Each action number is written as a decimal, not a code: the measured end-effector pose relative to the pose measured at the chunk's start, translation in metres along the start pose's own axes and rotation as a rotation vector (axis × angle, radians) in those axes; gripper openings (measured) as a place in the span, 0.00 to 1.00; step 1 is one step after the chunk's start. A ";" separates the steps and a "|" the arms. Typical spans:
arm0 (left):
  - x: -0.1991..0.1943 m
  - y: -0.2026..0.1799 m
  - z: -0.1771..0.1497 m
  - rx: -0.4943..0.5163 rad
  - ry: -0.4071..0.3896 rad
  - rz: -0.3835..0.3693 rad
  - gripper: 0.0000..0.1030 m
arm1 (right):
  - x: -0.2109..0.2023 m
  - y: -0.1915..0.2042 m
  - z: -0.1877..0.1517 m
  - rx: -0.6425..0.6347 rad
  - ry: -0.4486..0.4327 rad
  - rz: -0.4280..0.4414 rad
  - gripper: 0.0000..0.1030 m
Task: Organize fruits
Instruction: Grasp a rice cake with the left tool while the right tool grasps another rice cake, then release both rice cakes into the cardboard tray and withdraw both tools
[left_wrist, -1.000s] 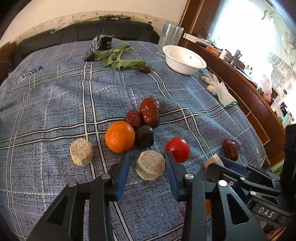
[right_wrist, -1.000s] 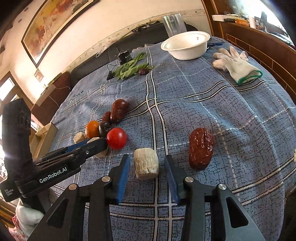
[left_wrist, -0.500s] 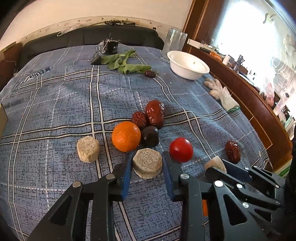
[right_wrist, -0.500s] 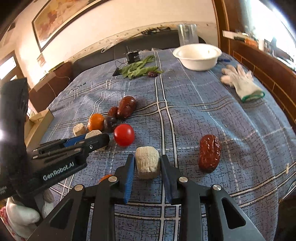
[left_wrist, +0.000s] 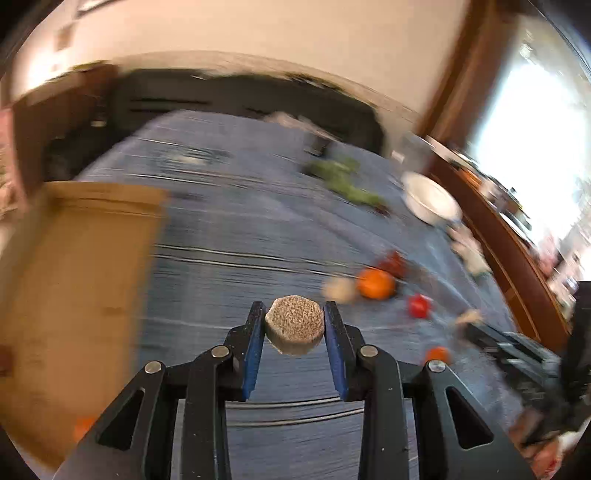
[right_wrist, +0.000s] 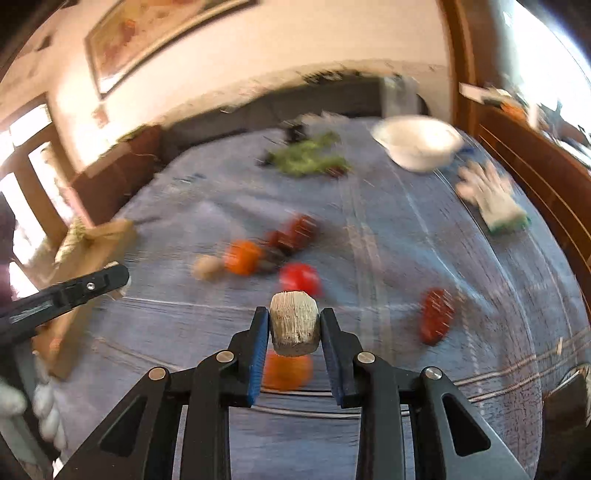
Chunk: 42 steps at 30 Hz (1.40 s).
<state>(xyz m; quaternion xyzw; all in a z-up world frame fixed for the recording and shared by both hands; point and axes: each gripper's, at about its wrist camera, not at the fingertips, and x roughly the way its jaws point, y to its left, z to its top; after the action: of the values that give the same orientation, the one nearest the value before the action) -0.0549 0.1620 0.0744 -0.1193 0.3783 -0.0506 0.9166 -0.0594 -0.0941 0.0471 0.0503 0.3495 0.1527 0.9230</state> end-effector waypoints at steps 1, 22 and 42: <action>-0.007 0.015 0.001 -0.016 -0.010 0.034 0.30 | -0.004 0.013 0.005 -0.018 -0.007 0.025 0.30; -0.016 0.209 -0.007 -0.210 0.124 0.330 0.30 | 0.124 0.306 -0.012 -0.441 0.249 0.356 0.31; -0.079 0.183 -0.001 -0.178 -0.053 0.423 0.54 | 0.105 0.302 -0.013 -0.439 0.195 0.371 0.40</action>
<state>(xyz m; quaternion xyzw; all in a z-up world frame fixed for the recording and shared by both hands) -0.1107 0.3532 0.0806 -0.1192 0.3735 0.1792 0.9023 -0.0680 0.2257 0.0320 -0.1025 0.3801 0.3949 0.8301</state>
